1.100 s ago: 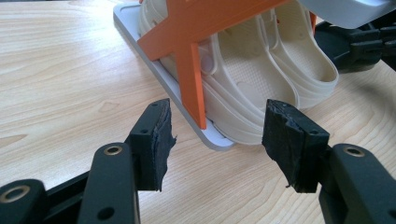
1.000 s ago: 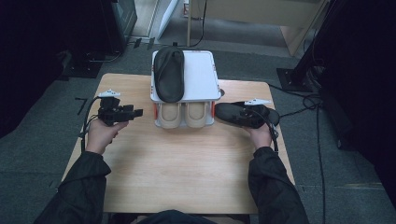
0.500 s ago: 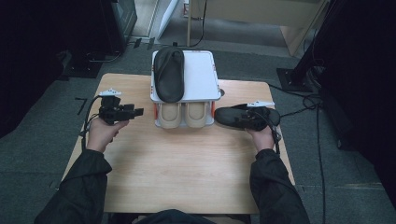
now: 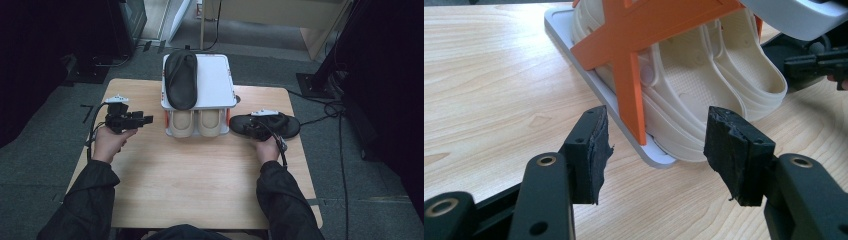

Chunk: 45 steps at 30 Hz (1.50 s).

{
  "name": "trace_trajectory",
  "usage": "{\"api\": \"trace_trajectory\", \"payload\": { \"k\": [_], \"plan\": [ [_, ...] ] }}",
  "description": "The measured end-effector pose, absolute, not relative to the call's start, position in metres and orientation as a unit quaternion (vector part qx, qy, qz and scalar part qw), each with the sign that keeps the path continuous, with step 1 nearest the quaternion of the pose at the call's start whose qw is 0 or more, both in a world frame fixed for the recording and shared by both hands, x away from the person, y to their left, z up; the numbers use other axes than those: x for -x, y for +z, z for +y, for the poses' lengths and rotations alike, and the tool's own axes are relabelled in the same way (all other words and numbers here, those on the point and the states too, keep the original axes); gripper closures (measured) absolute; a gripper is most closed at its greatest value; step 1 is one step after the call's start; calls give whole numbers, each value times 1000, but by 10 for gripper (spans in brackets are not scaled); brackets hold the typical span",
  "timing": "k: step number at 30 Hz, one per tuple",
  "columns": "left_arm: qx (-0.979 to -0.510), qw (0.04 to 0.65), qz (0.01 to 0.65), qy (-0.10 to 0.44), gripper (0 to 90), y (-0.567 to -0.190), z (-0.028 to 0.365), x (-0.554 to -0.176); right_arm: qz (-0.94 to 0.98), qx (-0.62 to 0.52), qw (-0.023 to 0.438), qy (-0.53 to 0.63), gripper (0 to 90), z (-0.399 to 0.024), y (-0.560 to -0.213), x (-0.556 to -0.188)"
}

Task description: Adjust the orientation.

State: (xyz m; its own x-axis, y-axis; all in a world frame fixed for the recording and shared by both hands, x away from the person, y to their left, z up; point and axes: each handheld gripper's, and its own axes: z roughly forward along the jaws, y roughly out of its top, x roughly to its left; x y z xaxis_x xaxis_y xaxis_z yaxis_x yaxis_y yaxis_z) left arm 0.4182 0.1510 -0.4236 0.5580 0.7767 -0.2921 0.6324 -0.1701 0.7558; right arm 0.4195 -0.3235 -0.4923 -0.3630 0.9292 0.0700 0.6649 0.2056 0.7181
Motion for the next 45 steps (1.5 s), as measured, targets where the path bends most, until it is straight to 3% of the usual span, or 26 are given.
{"api": "trace_trajectory", "payload": {
  "k": [18, 21, 24, 32, 34, 42, 45],
  "plan": [
    [-747, 457, 475, 84, 438, -425, 160, -423, 778, -509, 164, 329, 775, -340, -486, -389],
    [-748, 457, 474, 84, 439, -425, 159, -424, 776, -504, 162, 343, 670, -344, -485, -385],
    [-747, 460, 472, 85, 440, -425, 157, -426, 762, -500, 196, 361, 598, -348, -479, -383],
    [-749, 457, 471, 85, 440, -427, 156, -426, 719, -538, 235, 371, 561, -367, -473, -385],
    [-749, 458, 471, 84, 440, -426, 156, -426, 700, -556, 250, 372, 506, -373, -470, -385],
    [-754, 452, 470, 83, 440, -428, 155, -427, 686, -596, 232, 347, 440, -380, -484, -391],
    [-754, 451, 471, 83, 440, -428, 155, -427, 690, -594, 245, 333, 436, -376, -485, -393]
  ]
}}
